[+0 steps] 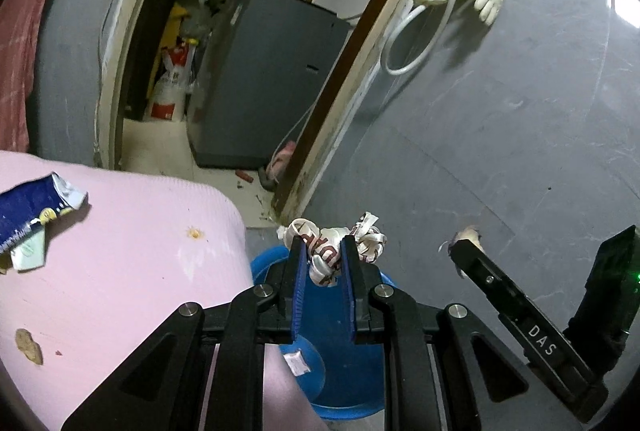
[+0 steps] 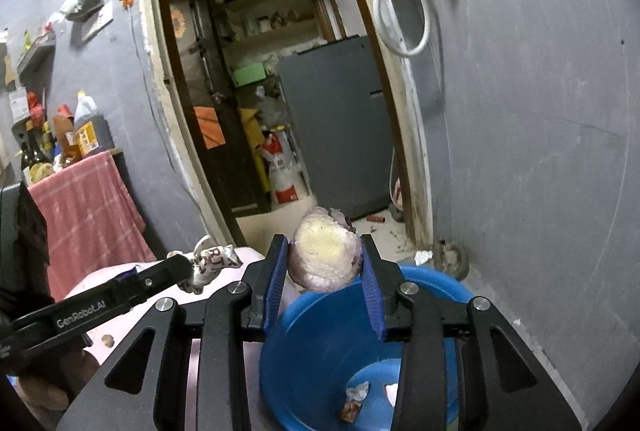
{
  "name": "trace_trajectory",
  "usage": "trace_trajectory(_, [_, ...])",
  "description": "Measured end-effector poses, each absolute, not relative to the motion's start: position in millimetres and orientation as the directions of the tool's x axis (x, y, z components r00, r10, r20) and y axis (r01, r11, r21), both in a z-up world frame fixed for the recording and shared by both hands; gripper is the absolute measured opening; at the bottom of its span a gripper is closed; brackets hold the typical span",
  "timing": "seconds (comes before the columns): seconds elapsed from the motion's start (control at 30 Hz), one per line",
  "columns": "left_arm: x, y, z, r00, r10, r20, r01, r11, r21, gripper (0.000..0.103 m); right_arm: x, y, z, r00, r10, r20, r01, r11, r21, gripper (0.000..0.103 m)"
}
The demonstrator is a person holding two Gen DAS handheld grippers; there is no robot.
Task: Collect trash
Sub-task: 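Carry both items over the blue basin and open both tools, then move both tools back over the table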
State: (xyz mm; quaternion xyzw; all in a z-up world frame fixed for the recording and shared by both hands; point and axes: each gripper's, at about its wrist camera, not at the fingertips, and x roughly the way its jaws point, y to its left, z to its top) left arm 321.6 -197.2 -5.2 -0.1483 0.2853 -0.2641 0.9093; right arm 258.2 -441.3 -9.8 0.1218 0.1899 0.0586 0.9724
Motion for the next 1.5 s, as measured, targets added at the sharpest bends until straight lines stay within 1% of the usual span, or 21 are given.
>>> trace_trajectory(0.03, [323.9, -198.2, -6.9, 0.688, -0.570, -0.449, 0.397, 0.814, -0.424, 0.016, 259.5, -441.7, -11.1, 0.918, 0.163, -0.363, -0.067, 0.962, 0.264, 0.036])
trace_trajectory(0.1, [327.3, -199.4, -11.1, 0.667, -0.578, -0.469, 0.395, 0.809, -0.435, 0.026, 262.1, -444.4, -14.3, 0.912, 0.167, -0.375, -0.063, 0.960, 0.274, 0.038])
trace_trajectory(0.13, [328.3, -198.1, -12.5, 0.659, -0.587, -0.470, 0.396, 0.802, -0.447, 0.033, 263.4, -445.6, -15.0, 0.909, 0.170, -0.380, -0.062, 0.958, 0.279, 0.039])
trace_trajectory(0.17, [328.5, -197.0, -14.4, 0.655, -0.595, -0.466, 0.394, 0.795, -0.461, 0.037, 264.0, -447.1, -16.3, 0.906, 0.174, -0.385, -0.063, 0.956, 0.285, 0.039])
trace_trajectory(0.3, [328.5, -191.6, -15.0, 0.663, -0.584, -0.468, 0.382, 0.802, -0.460, 0.038, 266.0, -449.2, -17.1, 0.901, 0.175, -0.397, -0.058, 0.955, 0.290, 0.041])
trace_trajectory(0.37, [326.3, -189.8, -14.1, 0.670, -0.576, -0.469, 0.377, 0.807, -0.454, 0.047, 266.6, -448.9, -16.0, 0.903, 0.172, -0.394, -0.057, 0.956, 0.288, 0.044])
trace_trajectory(0.47, [320.5, -183.3, -11.5, 0.695, -0.559, -0.452, 0.370, 0.818, -0.441, 0.051, 263.2, -448.4, -13.8, 0.910, 0.172, -0.376, -0.063, 0.956, 0.286, 0.053])
trace_trajectory(0.53, [316.9, -179.9, -8.5, 0.711, -0.541, -0.450, 0.365, 0.830, -0.422, 0.055, 261.6, -445.8, -11.1, 0.916, 0.171, -0.362, -0.068, 0.958, 0.279, 0.056])
trace_trajectory(0.6, [312.6, -176.1, -4.4, 0.733, -0.514, -0.446, 0.355, 0.848, -0.393, 0.063, 257.9, -443.6, -7.6, 0.923, 0.171, -0.344, -0.077, 0.960, 0.269, 0.059])
trace_trajectory(0.63, [308.9, -172.3, -1.6, 0.749, -0.498, -0.438, 0.350, 0.858, -0.377, 0.069, 255.9, -441.9, -5.5, 0.927, 0.171, -0.334, -0.083, 0.962, 0.261, 0.060])
trace_trajectory(0.67, [306.2, -169.9, -0.8, 0.760, -0.488, -0.430, 0.346, 0.863, -0.367, 0.076, 254.9, -440.6, -4.3, 0.929, 0.170, -0.328, -0.085, 0.963, 0.257, 0.066])
trace_trajectory(0.7, [303.2, -166.4, 1.1, 0.772, -0.475, -0.422, 0.341, 0.870, -0.356, 0.078, 252.4, -438.8, -2.4, 0.935, 0.166, -0.313, -0.087, 0.964, 0.252, 0.077])
trace_trajectory(0.73, [299.8, -161.2, 3.9, 0.789, -0.458, -0.410, 0.331, 0.879, -0.345, 0.080, 251.7, -437.5, -0.9, 0.939, 0.165, -0.303, -0.088, 0.964, 0.253, 0.081])
trace_trajectory(0.83, [294.8, -152.0, 8.8, 0.816, -0.413, -0.404, 0.303, 0.901, -0.310, 0.081, 247.8, -433.9, 3.7, 0.949, 0.175, -0.264, -0.104, 0.959, 0.263, 0.084])
trace_trajectory(0.9, [288.2, -142.1, 13.2, 0.844, -0.369, -0.389, 0.273, 0.921, -0.279, 0.092, 244.9, -429.3, 6.9, 0.954, 0.183, -0.237, -0.118, 0.958, 0.262, 0.090])
trace_trajectory(0.93, [284.5, -137.6, 14.7, 0.859, -0.348, -0.375, 0.258, 0.927, -0.271, 0.099, 244.6, -427.1, 8.5, 0.956, 0.188, -0.227, -0.125, 0.957, 0.263, 0.092])
trace_trajectory(1.0, [275.0, -124.1, 20.1, 0.892, -0.313, -0.327, 0.234, 0.937, -0.260, 0.101, 241.5, -420.1, 12.5, 0.959, 0.204, -0.198, -0.149, 0.953, 0.262, 0.102])
trace_trajectory(1.07, [270.6, -114.2, 23.2, 0.902, -0.295, -0.315, 0.222, 0.943, -0.249, 0.101, 237.9, -411.0, 17.3, 0.961, 0.219, -0.169, -0.173, 0.952, 0.251, 0.103])
trace_trajectory(1.23, [251.6, -90.1, 29.1, 0.935, -0.233, -0.267, 0.179, 0.961, -0.210, 0.101, 231.7, -384.2, 27.6, 0.954, 0.262, -0.144, -0.229, 0.950, 0.211, 0.103])
trace_trajectory(1.33, [241.4, -73.7, 33.6, 0.949, -0.202, -0.244, 0.157, 0.969, -0.190, 0.101, 225.1, -366.8, 35.0, 0.950, 0.292, -0.110, -0.270, 0.945, 0.183, 0.103])
trace_trajectory(1.5, [229.1, -47.6, 41.3, 0.961, -0.161, -0.223, 0.123, 0.977, -0.176, 0.101, 215.6, -339.5, 42.2, 0.940, 0.334, -0.066, -0.322, 0.936, 0.143, 0.103])
